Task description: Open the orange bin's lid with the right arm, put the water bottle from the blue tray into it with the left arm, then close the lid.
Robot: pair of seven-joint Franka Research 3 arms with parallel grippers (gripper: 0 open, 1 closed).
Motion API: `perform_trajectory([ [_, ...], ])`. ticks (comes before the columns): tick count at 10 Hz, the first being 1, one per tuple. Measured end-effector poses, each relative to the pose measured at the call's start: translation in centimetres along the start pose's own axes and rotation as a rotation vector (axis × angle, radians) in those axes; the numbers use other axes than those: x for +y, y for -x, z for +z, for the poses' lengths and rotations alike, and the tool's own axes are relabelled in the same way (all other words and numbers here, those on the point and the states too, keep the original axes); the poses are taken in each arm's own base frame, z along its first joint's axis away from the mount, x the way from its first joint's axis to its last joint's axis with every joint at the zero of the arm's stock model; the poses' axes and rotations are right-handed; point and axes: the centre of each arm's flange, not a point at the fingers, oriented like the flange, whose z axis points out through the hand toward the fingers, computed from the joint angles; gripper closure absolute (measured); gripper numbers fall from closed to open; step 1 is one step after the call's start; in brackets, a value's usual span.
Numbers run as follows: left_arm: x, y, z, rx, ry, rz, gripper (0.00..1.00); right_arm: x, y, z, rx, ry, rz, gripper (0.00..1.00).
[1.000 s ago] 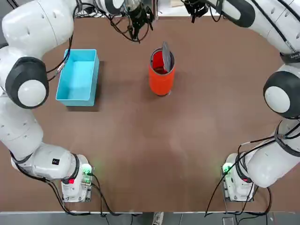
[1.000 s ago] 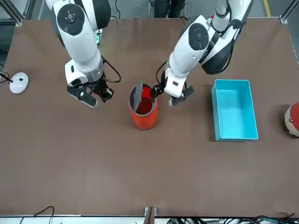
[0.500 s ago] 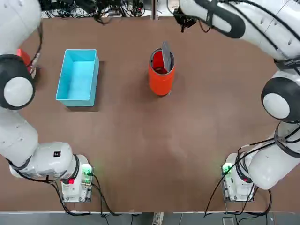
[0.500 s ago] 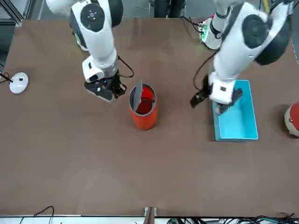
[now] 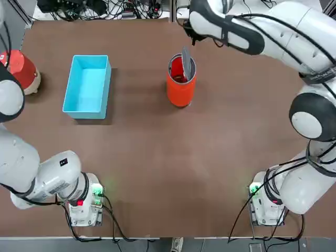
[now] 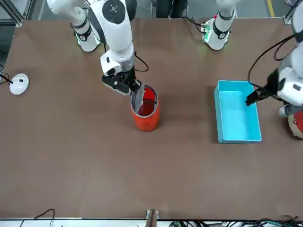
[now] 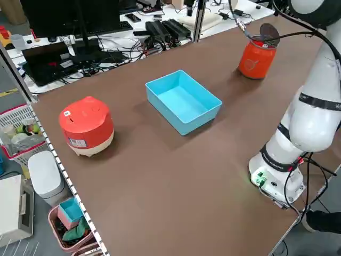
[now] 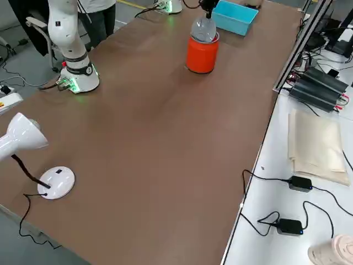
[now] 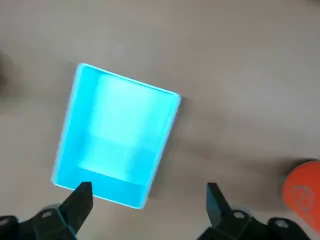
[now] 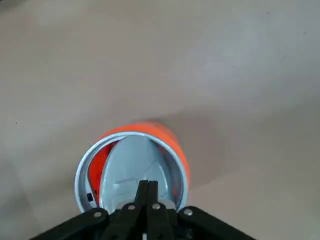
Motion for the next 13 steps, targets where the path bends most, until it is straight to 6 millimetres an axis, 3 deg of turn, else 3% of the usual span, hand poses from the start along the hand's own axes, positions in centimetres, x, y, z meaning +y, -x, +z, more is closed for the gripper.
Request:
perform_trajectory([
  [1,-1.6,-0.5,0.1,0.001,-0.017,0.050,0.00,-0.6,0.5,1.4,0.003,-0.006,0.006,0.99],
  [2,-1.6,-0.4,0.2,0.002,-0.037,0.093,0.00,-0.9,0.8,2.6,0.002,-0.006,0.007,0.99],
  [5,1.2,0.8,-0.6,0.033,-0.016,0.149,0.00,-1.8,1.6,4.3,0.007,-0.024,0.023,0.99],
  [9,1.4,0.9,-0.5,0.031,0.018,0.147,0.00,-3.1,3.3,8.5,0.013,-0.016,0.032,0.99],
  [13,1.7,0.9,-0.5,0.034,0.019,0.154,0.00,-4.0,4.1,10.6,0.060,-0.007,0.046,0.99],
])
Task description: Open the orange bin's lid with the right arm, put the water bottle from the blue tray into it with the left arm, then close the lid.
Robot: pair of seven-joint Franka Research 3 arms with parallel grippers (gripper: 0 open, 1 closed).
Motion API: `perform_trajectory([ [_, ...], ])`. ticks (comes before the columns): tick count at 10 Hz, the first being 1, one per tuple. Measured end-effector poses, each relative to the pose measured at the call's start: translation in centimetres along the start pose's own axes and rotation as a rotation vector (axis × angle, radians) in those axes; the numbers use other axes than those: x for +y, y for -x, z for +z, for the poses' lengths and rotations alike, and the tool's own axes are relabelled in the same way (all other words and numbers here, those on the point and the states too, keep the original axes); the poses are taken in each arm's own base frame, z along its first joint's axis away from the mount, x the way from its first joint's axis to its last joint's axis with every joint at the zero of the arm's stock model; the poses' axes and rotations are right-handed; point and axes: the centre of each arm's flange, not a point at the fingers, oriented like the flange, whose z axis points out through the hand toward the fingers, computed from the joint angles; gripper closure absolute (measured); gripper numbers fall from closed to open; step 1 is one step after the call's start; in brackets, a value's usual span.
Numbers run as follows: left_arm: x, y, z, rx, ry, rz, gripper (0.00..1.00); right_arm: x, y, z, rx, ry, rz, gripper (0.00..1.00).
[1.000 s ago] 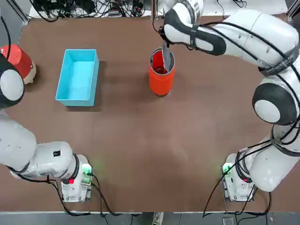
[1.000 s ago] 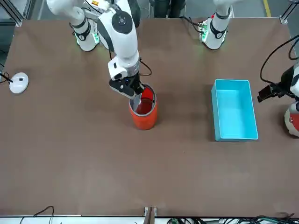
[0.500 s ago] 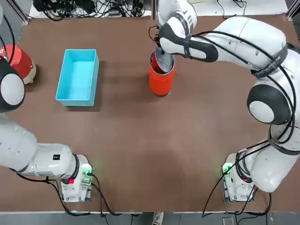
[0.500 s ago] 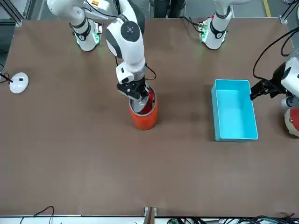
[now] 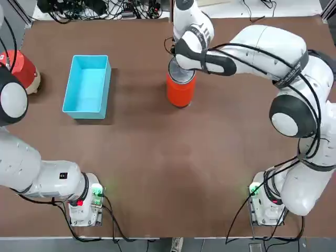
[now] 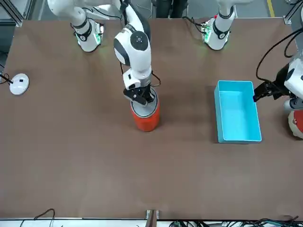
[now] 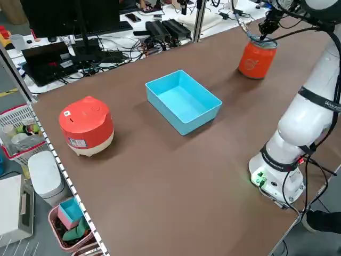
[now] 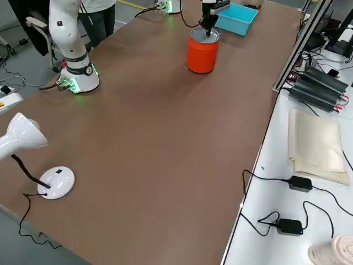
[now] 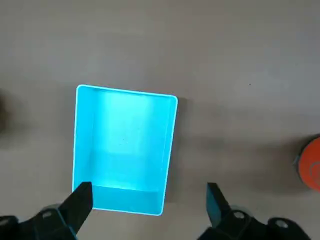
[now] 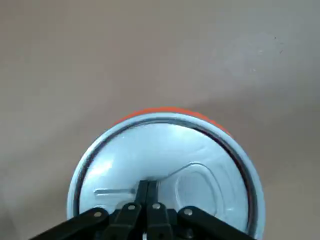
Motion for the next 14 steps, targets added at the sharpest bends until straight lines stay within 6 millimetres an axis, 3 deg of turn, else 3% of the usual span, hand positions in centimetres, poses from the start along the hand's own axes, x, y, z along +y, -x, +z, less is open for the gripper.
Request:
perform_trajectory([
  [11,0.19,0.01,-0.14,0.004,0.002,0.007,0.00,-0.56,0.82,0.56,0.052,-0.002,0.009,0.99],
  [14,0.33,0.09,-0.09,0.000,-0.010,0.056,0.00,-0.50,0.70,-0.12,0.049,0.019,-0.007,0.99],
])
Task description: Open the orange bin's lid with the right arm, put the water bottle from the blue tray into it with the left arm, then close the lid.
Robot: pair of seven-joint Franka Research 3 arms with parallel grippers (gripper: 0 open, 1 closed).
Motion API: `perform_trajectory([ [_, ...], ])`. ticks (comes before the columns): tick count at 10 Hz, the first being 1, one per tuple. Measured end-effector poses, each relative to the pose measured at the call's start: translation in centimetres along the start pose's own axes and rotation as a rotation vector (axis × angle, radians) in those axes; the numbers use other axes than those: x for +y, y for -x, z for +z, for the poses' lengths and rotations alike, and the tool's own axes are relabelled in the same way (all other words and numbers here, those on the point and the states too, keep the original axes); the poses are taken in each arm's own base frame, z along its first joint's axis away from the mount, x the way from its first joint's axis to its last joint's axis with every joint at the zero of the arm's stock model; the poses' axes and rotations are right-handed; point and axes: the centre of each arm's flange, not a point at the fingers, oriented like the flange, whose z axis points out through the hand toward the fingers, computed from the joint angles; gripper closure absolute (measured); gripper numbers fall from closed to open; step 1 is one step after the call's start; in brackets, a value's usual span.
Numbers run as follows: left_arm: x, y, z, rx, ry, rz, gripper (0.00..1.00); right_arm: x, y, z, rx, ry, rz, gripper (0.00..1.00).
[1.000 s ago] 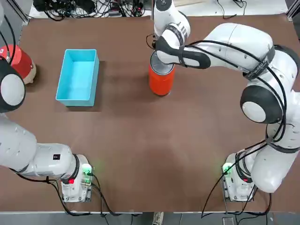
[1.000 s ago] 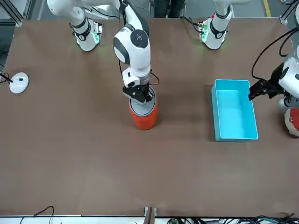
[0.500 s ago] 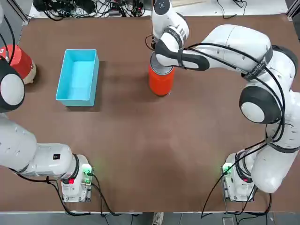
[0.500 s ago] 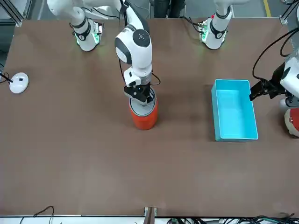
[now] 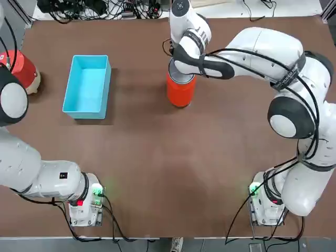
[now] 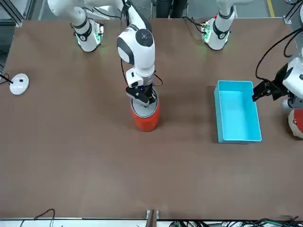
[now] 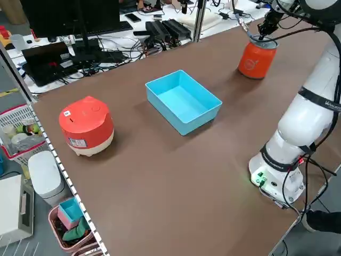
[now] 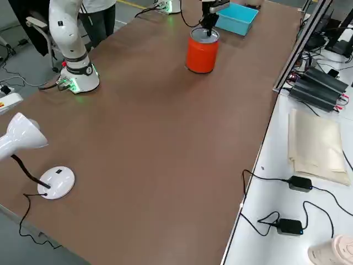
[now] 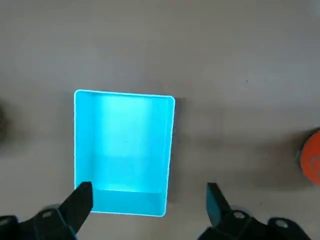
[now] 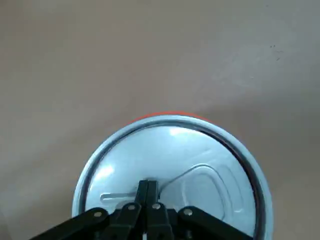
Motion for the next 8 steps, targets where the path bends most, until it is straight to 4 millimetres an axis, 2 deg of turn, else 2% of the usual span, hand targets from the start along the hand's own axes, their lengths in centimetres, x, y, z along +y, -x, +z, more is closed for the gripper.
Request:
perform_trajectory([
  [1,0.0,0.1,0.1,-0.008,-0.009,0.009,0.00,0.5,-0.3,-0.5,-0.009,0.030,-0.022,0.99],
  [2,0.2,0.2,0.2,-0.019,-0.013,0.015,0.00,1.3,-1.4,-2.0,-0.026,0.048,-0.039,0.99],
  [3,0.3,0.3,0.3,-0.026,-0.014,0.018,0.00,2.5,-3.3,-4.1,-0.053,0.053,-0.055,0.99],
  [5,0.6,0.4,0.3,-0.029,-0.014,0.021,0.00,7.0,-8.7,-9.0,-0.111,0.063,-0.089,0.99],
  [6,0.6,0.4,0.3,-0.030,-0.014,0.022,0.00,9.9,-11.7,-10.7,-0.140,0.068,-0.111,0.99],
  [8,0.5,0.4,0.3,-0.031,-0.015,0.020,0.00,15.4,-17.4,-12.2,-0.178,0.082,-0.151,0.99],
])
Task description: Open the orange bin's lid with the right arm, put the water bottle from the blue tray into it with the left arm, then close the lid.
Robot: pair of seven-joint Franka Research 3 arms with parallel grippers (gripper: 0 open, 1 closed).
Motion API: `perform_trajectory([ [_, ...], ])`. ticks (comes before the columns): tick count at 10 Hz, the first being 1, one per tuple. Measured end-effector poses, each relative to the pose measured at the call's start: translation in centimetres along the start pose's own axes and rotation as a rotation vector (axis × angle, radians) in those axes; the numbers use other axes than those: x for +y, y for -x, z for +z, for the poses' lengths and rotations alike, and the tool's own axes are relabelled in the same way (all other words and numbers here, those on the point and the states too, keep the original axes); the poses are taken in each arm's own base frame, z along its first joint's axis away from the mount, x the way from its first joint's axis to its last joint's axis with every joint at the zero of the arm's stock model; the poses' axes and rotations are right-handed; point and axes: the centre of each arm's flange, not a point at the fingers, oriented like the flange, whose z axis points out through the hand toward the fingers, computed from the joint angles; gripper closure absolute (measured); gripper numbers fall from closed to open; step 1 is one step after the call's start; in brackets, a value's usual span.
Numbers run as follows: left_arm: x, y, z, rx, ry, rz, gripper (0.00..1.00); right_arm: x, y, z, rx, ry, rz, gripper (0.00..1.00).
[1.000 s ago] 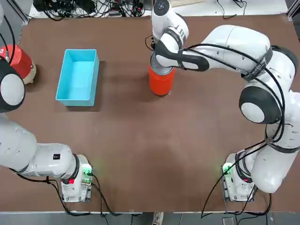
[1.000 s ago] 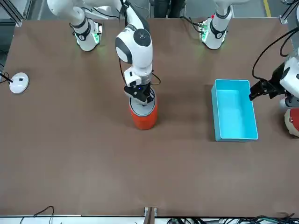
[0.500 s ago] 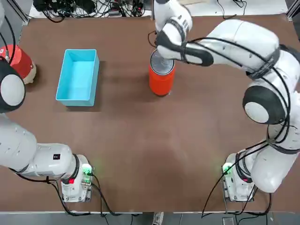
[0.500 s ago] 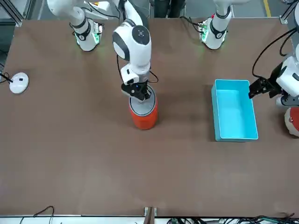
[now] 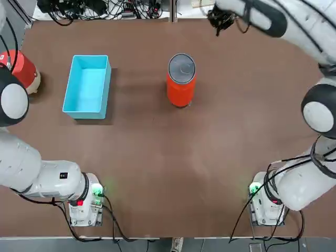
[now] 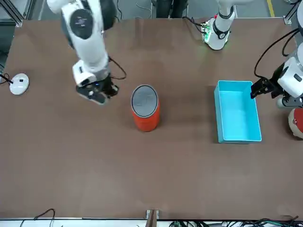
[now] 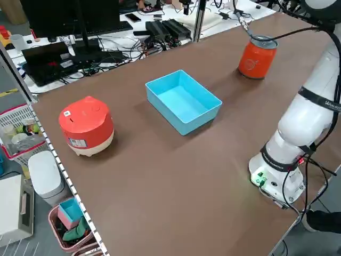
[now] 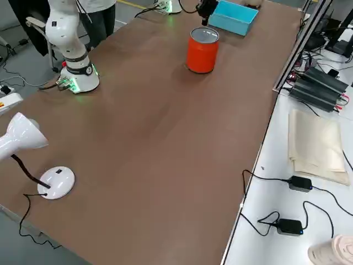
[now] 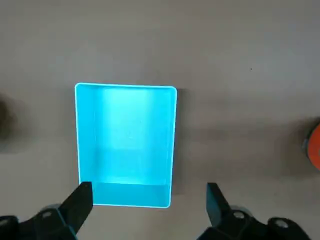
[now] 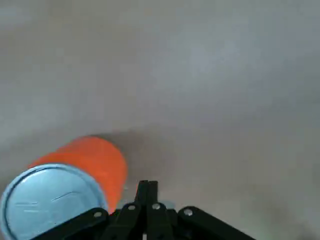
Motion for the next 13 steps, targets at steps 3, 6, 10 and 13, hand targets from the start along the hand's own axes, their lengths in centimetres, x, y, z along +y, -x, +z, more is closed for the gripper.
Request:
perform_trajectory([
  [3,-0.2,0.0,0.0,0.001,-0.015,0.000,0.00,9.4,-5.7,-1.5,-0.028,0.008,-0.074,0.98],
  [6,-0.7,0.0,0.1,-0.001,-0.025,-0.004,0.00,21.6,-10.1,-3.9,-0.035,-0.007,-0.179,0.94],
  [10,-0.8,0.0,0.1,0.000,-0.027,-0.005,0.00,26.5,-11.0,-5.5,-0.014,-0.036,-0.219,0.44],
  [13,-0.9,0.0,0.0,0.001,-0.027,-0.005,0.00,26.5,-10.8,-5.8,-0.009,-0.037,-0.235,0.00],
])
